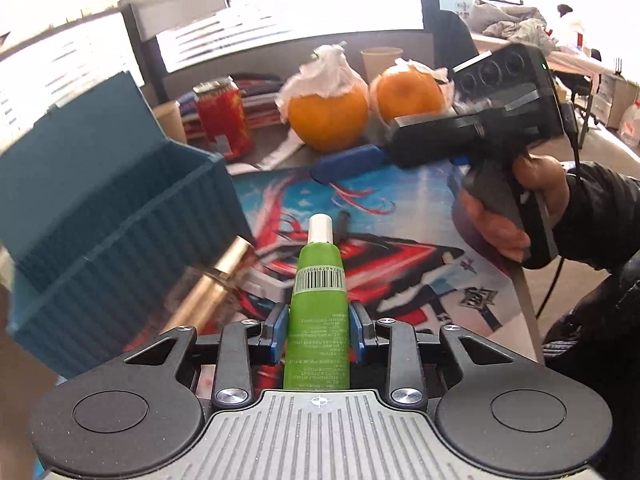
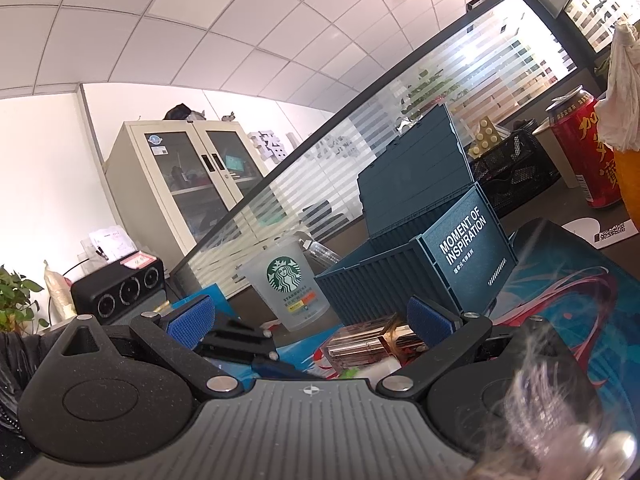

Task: Organize rigid objects
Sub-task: 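Lift the green tube upright and carry it over the box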

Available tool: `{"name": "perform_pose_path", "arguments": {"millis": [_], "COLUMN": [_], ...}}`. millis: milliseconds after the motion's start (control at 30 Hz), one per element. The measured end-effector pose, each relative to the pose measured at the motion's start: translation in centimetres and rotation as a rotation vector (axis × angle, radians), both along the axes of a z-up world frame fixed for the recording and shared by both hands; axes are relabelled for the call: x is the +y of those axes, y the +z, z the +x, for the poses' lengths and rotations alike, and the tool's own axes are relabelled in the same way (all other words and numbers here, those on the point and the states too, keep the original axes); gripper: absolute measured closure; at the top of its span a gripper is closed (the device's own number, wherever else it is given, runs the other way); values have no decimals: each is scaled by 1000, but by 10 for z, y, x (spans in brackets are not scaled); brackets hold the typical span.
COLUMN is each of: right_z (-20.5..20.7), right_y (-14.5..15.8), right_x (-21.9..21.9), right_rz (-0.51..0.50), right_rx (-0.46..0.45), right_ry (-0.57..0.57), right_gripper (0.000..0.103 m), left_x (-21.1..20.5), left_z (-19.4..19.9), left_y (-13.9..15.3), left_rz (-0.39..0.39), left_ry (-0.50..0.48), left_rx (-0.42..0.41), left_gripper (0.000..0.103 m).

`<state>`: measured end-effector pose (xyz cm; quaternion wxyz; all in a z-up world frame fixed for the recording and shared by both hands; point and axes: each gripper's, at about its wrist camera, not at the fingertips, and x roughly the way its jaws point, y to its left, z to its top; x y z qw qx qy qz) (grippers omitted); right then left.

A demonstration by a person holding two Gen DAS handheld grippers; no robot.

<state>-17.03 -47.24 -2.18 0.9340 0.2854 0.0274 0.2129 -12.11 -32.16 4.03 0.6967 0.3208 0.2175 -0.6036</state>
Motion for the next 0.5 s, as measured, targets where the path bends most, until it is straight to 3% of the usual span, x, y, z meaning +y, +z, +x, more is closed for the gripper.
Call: {"name": "perform_pose_path", "arguments": {"millis": [500], "right_z": [-1], "right_y": [0], "right_x": [-1], "right_rz": [4], "right_rx": [-2], "right_ry": [7], "right_gripper": [0], "left_x": [-6], "left_z": [30], "left_y": [60], "left_rz": [-7], "left_ry": [-31], "left_rx": [-189], "left_gripper": [73]}}
